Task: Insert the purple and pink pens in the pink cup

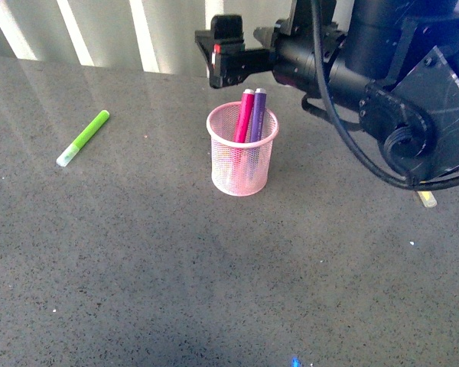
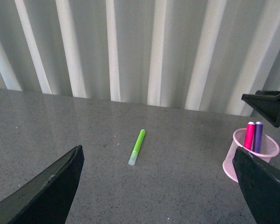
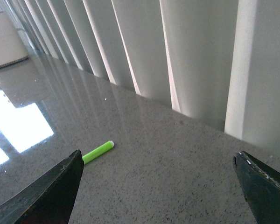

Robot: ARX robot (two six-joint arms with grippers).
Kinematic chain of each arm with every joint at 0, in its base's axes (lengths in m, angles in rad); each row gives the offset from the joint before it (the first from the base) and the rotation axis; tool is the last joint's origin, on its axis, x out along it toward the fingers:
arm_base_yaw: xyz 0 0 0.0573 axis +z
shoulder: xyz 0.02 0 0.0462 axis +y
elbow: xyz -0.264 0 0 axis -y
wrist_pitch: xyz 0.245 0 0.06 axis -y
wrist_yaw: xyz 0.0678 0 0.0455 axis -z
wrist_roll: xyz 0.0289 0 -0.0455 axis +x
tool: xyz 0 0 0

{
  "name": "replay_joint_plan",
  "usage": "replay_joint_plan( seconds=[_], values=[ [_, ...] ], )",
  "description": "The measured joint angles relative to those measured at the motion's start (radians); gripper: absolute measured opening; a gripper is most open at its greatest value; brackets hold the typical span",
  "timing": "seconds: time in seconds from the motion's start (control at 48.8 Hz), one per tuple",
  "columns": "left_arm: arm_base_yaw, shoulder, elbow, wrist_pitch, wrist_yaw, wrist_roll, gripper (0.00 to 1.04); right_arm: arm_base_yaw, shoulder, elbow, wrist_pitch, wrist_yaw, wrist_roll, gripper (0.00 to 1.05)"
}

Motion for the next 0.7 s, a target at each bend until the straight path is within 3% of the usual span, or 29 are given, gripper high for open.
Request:
replay_joint_plan(
  seconds=[0.225,0.389,0.574,0.697],
  values=[
    [0.0,0.0,0.0,0.0,0.0,0.0,0.98,-0.036,-0.214,-0.09,-0.034,0.053,-0.011,0.98],
    [0.0,0.0,0.0,0.0,0.0,0.0,0.98,-0.07,-0.424,-0.216,-0.047,0.029,0.039,0.98],
    [0.0,0.0,0.0,0.0,0.0,0.0,0.98,-0.098,-0.731,-0.372,-0.191,0.027,0.014,0.98],
    [0.0,0.0,0.0,0.0,0.0,0.0,0.98,-0.171,-0.981,-0.433,-0.308,0.05,-0.043,0.98]
  ],
)
